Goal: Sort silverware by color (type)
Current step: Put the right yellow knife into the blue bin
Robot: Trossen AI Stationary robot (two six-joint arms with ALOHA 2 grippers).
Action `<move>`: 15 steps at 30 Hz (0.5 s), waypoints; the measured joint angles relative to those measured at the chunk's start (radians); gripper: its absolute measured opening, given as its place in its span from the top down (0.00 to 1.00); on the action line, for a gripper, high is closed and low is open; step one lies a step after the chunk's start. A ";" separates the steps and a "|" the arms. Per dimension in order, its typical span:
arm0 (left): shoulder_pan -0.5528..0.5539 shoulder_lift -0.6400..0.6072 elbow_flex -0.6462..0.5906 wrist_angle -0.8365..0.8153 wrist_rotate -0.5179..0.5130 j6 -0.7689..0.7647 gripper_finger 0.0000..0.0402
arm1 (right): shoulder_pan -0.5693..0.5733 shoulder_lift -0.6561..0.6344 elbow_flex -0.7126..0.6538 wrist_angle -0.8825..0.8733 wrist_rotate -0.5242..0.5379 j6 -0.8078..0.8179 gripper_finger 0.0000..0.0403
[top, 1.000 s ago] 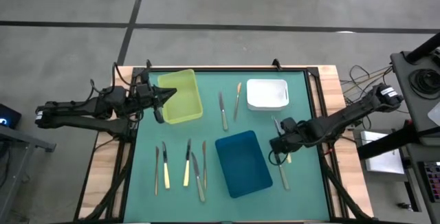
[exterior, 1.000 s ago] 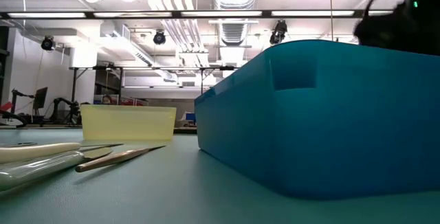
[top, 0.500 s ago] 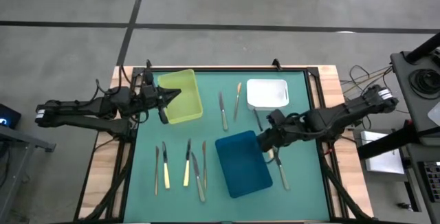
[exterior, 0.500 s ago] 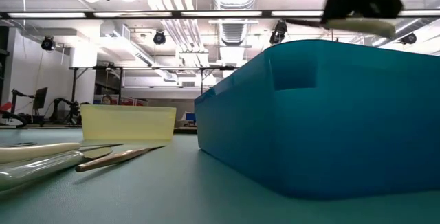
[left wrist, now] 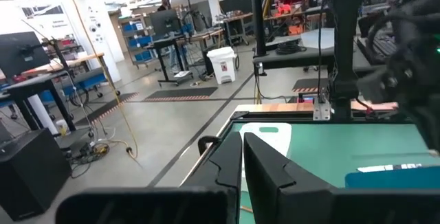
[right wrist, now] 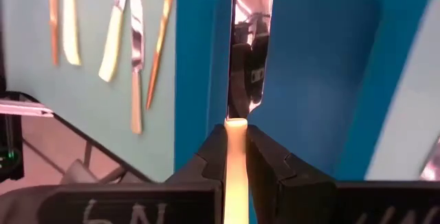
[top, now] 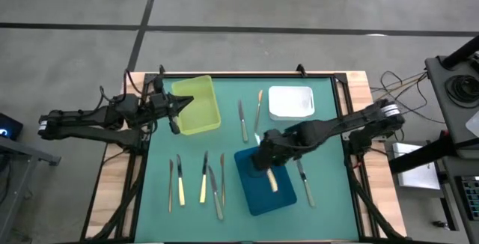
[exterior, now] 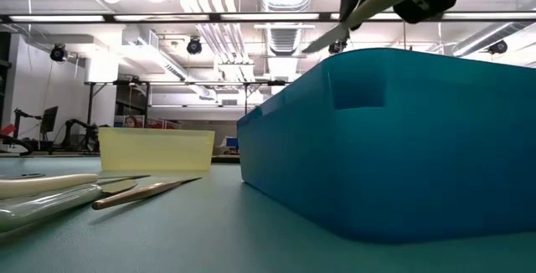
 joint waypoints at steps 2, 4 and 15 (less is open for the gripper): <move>0.000 0.003 -0.004 0.001 0.000 -0.002 1.00 | 0.000 0.049 0.021 0.000 -0.043 0.037 0.95; 0.000 0.005 -0.007 0.002 0.000 -0.002 1.00 | 0.000 0.096 0.040 0.000 -0.084 0.068 0.95; -0.001 -0.017 -0.012 -0.001 0.000 0.005 1.00 | 0.000 0.274 0.147 -0.001 -0.185 0.122 0.95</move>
